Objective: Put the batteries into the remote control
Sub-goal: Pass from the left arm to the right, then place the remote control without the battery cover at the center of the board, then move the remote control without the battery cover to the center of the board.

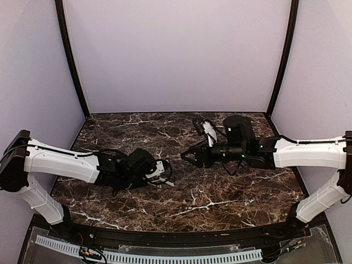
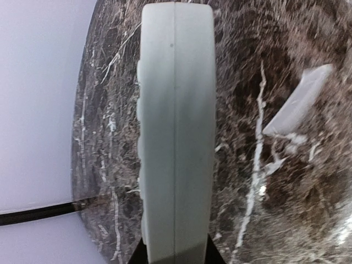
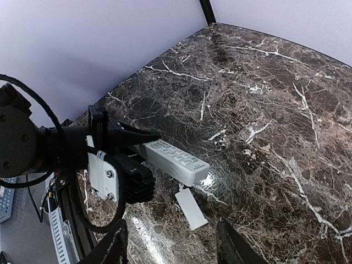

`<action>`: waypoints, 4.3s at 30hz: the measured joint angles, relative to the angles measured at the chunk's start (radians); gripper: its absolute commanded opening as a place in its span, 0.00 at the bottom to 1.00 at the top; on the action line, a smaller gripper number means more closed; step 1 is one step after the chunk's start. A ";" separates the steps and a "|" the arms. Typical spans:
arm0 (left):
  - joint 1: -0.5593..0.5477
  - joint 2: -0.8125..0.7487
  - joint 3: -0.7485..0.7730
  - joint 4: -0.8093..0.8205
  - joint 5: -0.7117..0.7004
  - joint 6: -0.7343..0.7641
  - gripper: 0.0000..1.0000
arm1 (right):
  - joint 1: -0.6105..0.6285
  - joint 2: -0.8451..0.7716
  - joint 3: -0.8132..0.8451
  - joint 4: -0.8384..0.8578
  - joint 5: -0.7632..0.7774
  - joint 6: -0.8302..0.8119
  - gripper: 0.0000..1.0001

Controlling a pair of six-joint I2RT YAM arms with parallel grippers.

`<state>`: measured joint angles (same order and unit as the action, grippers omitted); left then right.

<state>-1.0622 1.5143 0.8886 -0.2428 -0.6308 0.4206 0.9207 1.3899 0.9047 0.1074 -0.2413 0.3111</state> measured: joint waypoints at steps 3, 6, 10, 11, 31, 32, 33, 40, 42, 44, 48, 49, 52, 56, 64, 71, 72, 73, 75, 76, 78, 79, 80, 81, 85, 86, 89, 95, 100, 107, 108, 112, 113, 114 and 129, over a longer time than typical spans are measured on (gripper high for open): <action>-0.014 0.022 -0.056 0.076 -0.137 0.135 0.00 | 0.000 0.015 -0.013 0.000 0.003 -0.005 0.52; -0.018 0.038 -0.086 0.121 -0.203 0.209 0.00 | 0.000 0.022 -0.018 0.001 0.003 -0.012 0.52; -0.021 0.037 -0.066 0.089 -0.179 0.171 0.00 | 0.000 0.022 -0.021 0.001 0.004 -0.020 0.52; -0.020 0.034 -0.052 0.068 -0.158 0.146 0.00 | 0.000 0.022 -0.021 0.001 0.004 -0.021 0.52; 0.144 -0.326 0.053 -0.046 1.173 -0.315 0.00 | 0.020 -0.080 0.045 0.019 -0.290 -0.150 0.68; 0.144 -0.325 0.053 -0.046 1.203 -0.320 0.00 | 0.029 -0.066 0.063 0.014 -0.311 -0.156 0.64; 0.144 -0.323 0.053 -0.047 1.230 -0.323 0.00 | 0.037 -0.054 0.077 0.010 -0.325 -0.166 0.58; 0.146 -0.313 0.054 -0.053 1.292 -0.337 0.00 | 0.073 0.014 0.131 -0.030 -0.424 -0.192 0.32; 0.146 -0.305 0.054 -0.056 1.297 -0.336 0.00 | 0.074 0.019 0.131 -0.032 -0.437 -0.189 0.27; 0.147 -0.297 0.055 -0.063 1.300 -0.338 0.00 | 0.077 0.028 0.131 -0.034 -0.449 -0.184 0.21; 0.151 -0.289 0.056 -0.082 1.298 -0.339 0.00 | 0.081 0.048 0.134 -0.038 -0.465 -0.166 0.12; 0.151 -0.288 0.056 -0.086 1.295 -0.340 0.00 | 0.081 0.052 0.135 -0.039 -0.469 -0.160 0.11; 0.151 -0.287 0.056 -0.097 1.292 -0.343 0.00 | 0.081 0.058 0.136 -0.042 -0.472 -0.150 0.01; 0.151 -0.287 0.057 -0.098 1.282 -0.347 0.26 | 0.081 0.058 0.130 -0.036 -0.460 -0.121 0.00; 0.151 -0.267 0.059 -0.100 1.220 -0.346 0.74 | 0.080 0.050 -0.004 -0.015 -0.380 0.080 0.00; 0.156 -0.263 0.060 -0.102 1.155 -0.333 0.77 | 0.072 0.018 -0.208 -0.021 -0.235 0.397 0.00; 0.156 -0.263 0.060 -0.103 1.146 -0.331 0.77 | 0.069 0.021 -0.244 -0.003 -0.223 0.452 0.00; 0.156 -0.262 0.060 -0.103 1.141 -0.331 0.77 | 0.068 0.027 -0.280 0.019 -0.212 0.504 0.00; 0.156 -0.257 0.060 -0.103 1.132 -0.330 0.77 | 0.067 0.045 -0.351 0.103 -0.211 0.608 0.00; 0.156 -0.253 0.060 -0.103 1.128 -0.330 0.77 | 0.066 0.053 -0.371 0.145 -0.213 0.651 0.00; 0.156 -0.246 0.060 -0.104 1.120 -0.328 0.77 | 0.066 0.073 -0.393 0.219 -0.208 0.727 0.09; 0.156 -0.244 0.060 -0.105 1.116 -0.327 0.77 | 0.066 0.087 -0.396 0.241 -0.206 0.756 0.16; 0.157 -0.243 0.060 -0.105 1.112 -0.327 0.77 | 0.066 0.098 -0.396 0.258 -0.203 0.783 0.22; 0.157 -0.243 0.060 -0.105 1.110 -0.326 0.77 | 0.066 0.106 -0.396 0.269 -0.199 0.805 0.29; 0.157 -0.243 0.060 -0.105 1.102 -0.321 0.77 | 0.066 0.125 -0.412 0.256 -0.153 0.859 0.50; 0.157 -0.243 0.060 -0.105 1.100 -0.319 0.77 | 0.066 0.128 -0.419 0.238 -0.143 0.873 0.51; 0.157 -0.243 0.060 -0.106 1.096 -0.315 0.77 | 0.067 0.130 -0.422 0.180 -0.117 0.885 0.53; 0.158 -0.243 0.060 -0.108 1.095 -0.303 0.77 | 0.082 0.127 -0.340 0.022 -0.075 0.851 0.64; 0.158 -0.243 0.060 -0.109 1.093 -0.296 0.77 | 0.108 0.124 -0.238 -0.202 -0.008 0.792 0.68; 0.162 -0.243 0.060 -0.111 1.087 -0.283 0.77 | 0.123 0.125 -0.126 -0.484 0.070 0.690 0.60; 0.162 -0.242 0.060 -0.111 1.085 -0.281 0.77 | 0.123 0.125 -0.114 -0.506 0.079 0.674 0.56; 0.162 -0.227 0.059 -0.111 1.070 -0.262 0.80 | 0.119 0.125 -0.066 -0.578 0.087 0.599 0.64; 0.162 -0.216 0.057 -0.110 1.063 -0.251 0.86 | 0.118 0.125 -0.052 -0.589 0.086 0.575 0.69; 0.156 -0.204 0.052 -0.107 1.056 -0.241 0.88 | 0.116 0.124 -0.037 -0.602 0.086 0.548 0.71; -0.089 0.088 0.030 -0.005 0.851 -0.119 0.98 | -0.374 0.024 0.057 -0.668 0.267 0.237 0.49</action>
<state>-1.1507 1.6024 0.9188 -0.2474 0.2199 0.3016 0.5468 1.4143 0.9619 -0.5610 0.0254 0.5484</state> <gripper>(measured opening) 0.985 0.500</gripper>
